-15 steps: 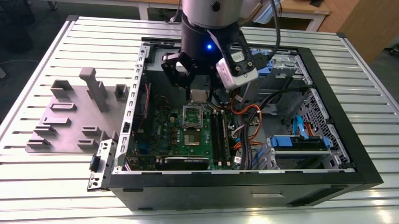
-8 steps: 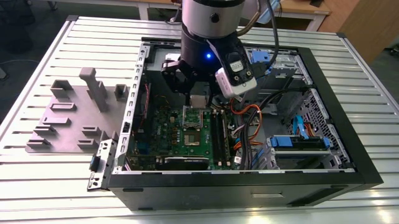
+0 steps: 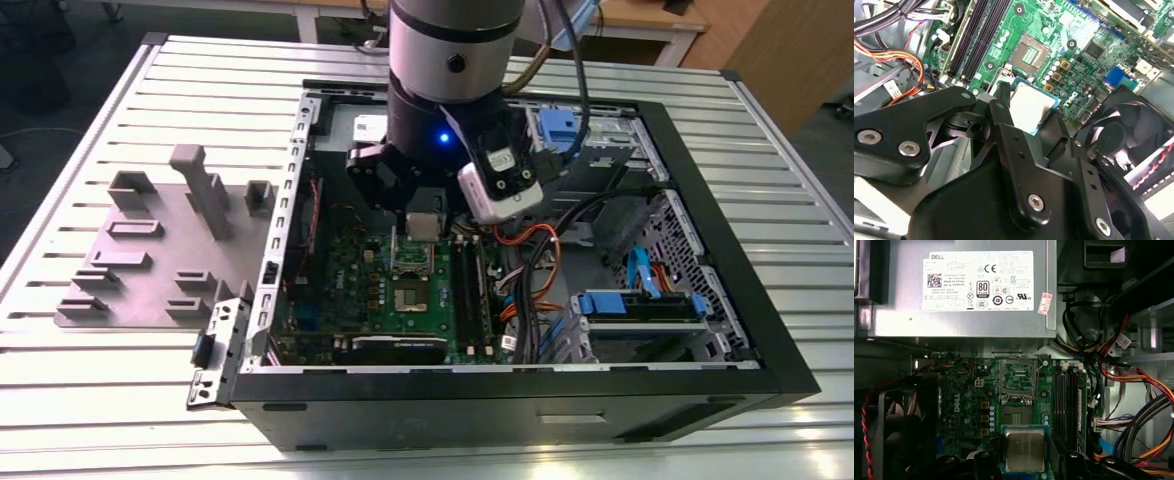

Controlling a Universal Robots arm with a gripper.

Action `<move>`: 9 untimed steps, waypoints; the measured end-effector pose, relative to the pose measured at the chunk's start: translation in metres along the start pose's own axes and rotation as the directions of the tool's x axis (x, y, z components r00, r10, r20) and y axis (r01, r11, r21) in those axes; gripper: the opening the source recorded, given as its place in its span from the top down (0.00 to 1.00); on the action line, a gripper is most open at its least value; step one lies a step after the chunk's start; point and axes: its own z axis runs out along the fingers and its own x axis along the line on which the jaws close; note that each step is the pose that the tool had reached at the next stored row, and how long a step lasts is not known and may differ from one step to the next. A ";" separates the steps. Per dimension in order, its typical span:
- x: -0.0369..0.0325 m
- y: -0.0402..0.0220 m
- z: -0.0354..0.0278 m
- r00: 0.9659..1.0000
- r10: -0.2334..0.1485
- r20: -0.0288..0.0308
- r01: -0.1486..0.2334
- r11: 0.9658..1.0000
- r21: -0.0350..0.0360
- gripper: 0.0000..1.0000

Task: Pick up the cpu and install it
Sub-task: 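Place the cpu into insertion slot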

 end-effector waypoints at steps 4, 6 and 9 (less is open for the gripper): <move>-0.0001 -0.0045 0.0069 1.000 0.000 0.000 0.000 1.000 0.000 0.53; -0.0002 -0.0062 0.0107 1.000 0.000 0.000 0.000 1.000 0.000 0.53; -0.0002 -0.0066 0.0160 1.000 0.000 0.000 0.000 1.000 0.000 0.53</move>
